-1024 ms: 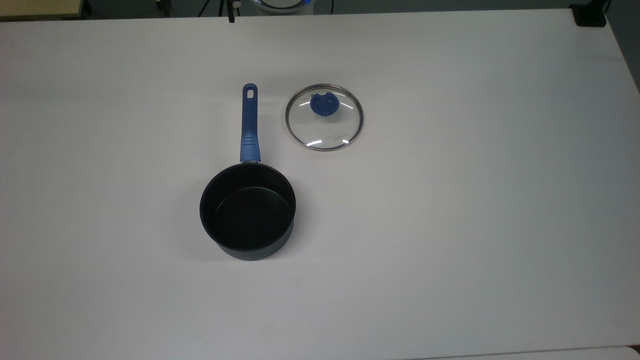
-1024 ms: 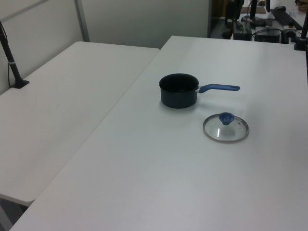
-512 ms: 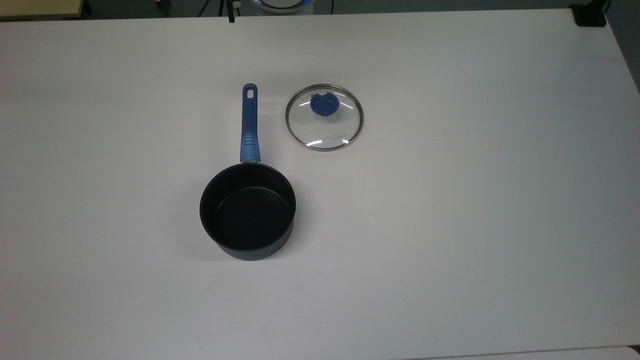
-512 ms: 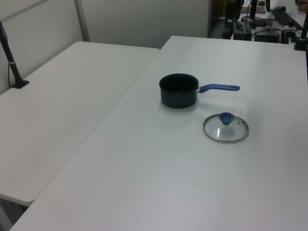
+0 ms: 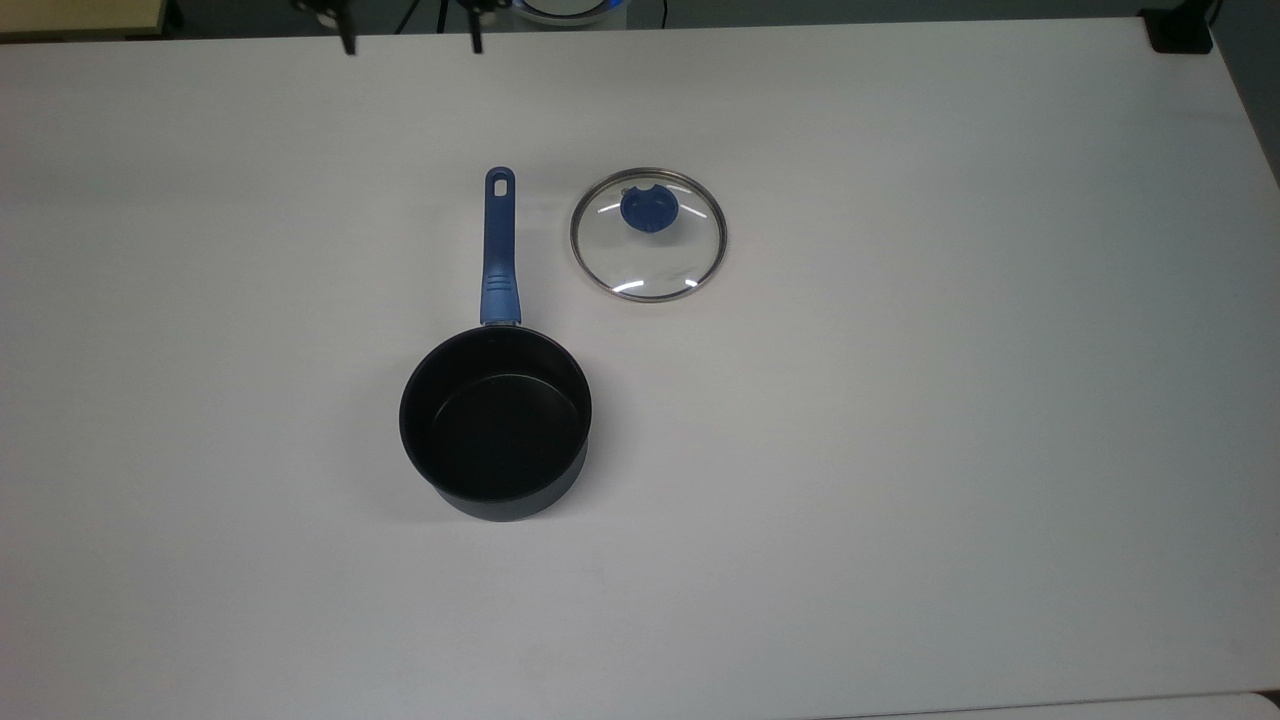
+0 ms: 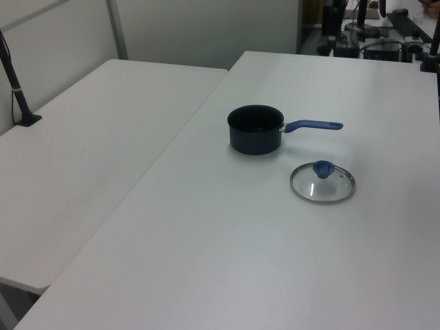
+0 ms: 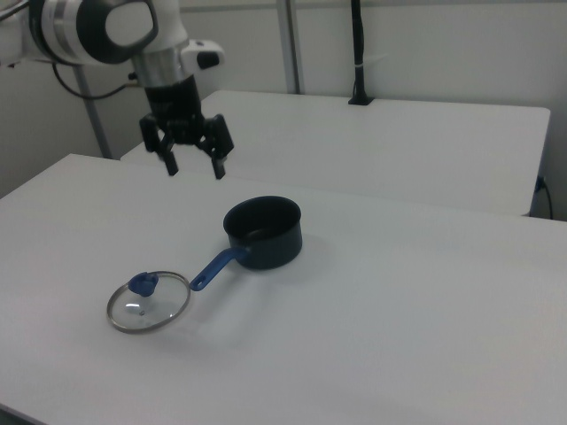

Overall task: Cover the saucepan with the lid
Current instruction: 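Move the gripper down over the blue knob of the glass lid, then close the gripper on the blue knob and lift the lid, then carry the glass lid over the saucepan and lower it onto the rim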

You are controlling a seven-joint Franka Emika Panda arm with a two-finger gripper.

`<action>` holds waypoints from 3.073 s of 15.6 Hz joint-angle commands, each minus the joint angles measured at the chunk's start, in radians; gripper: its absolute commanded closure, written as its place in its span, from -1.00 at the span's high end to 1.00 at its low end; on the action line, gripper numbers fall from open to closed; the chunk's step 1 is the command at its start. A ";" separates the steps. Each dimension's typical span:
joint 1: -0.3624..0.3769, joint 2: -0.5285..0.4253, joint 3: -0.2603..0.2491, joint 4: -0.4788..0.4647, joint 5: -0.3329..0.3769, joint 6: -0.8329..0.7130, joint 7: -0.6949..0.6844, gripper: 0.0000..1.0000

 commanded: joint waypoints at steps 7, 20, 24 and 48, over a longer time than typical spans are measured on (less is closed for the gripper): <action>0.047 -0.009 0.205 -0.291 0.015 0.094 0.205 1.00; 0.050 0.164 0.270 -0.391 0.038 0.367 0.351 1.00; 0.053 0.189 0.275 -0.423 0.025 0.413 0.353 1.00; -0.063 0.372 0.146 0.314 0.014 0.168 0.435 -0.11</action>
